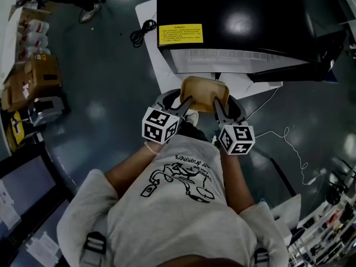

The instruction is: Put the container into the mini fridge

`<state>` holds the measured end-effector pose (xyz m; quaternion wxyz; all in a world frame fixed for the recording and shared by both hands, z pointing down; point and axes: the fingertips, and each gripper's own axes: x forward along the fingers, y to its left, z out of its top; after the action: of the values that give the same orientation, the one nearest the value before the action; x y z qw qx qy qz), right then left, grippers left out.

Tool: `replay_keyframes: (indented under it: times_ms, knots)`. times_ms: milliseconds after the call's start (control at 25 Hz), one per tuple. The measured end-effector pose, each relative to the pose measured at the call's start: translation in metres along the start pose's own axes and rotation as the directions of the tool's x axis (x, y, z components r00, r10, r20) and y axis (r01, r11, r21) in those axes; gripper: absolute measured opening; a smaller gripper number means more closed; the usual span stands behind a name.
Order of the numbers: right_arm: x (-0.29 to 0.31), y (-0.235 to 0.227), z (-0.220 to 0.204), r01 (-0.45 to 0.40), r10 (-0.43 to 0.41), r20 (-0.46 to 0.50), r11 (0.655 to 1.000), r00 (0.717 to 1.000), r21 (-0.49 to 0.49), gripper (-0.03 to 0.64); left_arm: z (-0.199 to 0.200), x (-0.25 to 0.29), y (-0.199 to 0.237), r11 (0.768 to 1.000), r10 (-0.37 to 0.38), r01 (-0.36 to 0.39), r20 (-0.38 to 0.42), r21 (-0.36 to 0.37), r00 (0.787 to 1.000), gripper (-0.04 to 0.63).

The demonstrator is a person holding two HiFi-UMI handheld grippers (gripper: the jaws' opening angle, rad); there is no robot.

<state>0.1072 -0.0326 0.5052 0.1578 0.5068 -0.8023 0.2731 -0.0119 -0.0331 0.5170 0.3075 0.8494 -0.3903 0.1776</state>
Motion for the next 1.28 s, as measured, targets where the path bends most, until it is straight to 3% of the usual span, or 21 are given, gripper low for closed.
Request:
replay_keyframes:
  times_ms: [1280]
  knots:
    - [-0.025, 0.009, 0.070, 0.030, -0.025, 0.065, 0.997, 0.998, -0.077, 0.182, 0.064, -0.029, -0.025, 0.999, -0.014, 0.010, 0.090, 0.048, 0.996, 0.173]
